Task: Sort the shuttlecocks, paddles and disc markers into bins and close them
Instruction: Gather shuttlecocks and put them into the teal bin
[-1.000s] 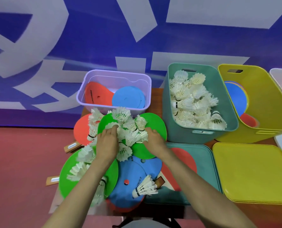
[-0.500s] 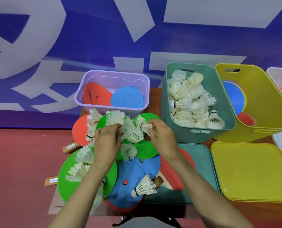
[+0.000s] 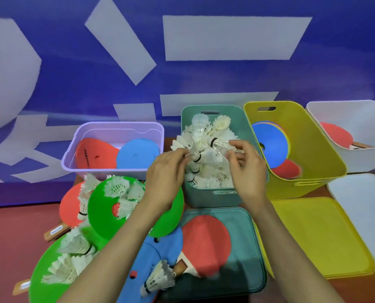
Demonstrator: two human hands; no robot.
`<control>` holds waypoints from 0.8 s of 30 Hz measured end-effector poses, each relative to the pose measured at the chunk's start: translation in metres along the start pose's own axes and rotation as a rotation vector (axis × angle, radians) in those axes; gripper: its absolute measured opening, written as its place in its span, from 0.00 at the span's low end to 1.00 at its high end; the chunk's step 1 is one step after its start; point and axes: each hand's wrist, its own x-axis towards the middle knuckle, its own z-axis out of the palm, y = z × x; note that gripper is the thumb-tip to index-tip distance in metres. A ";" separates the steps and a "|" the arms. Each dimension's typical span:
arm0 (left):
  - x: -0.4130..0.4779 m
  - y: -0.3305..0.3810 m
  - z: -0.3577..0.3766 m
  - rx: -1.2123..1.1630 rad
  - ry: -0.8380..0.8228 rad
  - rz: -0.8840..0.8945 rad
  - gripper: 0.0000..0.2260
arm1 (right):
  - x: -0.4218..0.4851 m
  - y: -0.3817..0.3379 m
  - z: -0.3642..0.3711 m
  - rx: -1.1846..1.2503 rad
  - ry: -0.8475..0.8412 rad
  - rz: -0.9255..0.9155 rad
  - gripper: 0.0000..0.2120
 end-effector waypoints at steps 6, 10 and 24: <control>0.051 0.020 0.045 0.066 -0.139 -0.045 0.09 | 0.056 0.041 -0.029 -0.263 -0.083 0.049 0.08; 0.081 0.013 0.061 0.079 -0.156 -0.067 0.08 | 0.096 0.057 -0.015 -0.421 -0.203 0.018 0.10; 0.142 -0.031 0.126 0.369 -0.656 -0.140 0.14 | 0.166 0.095 0.066 -0.690 -0.550 -0.027 0.17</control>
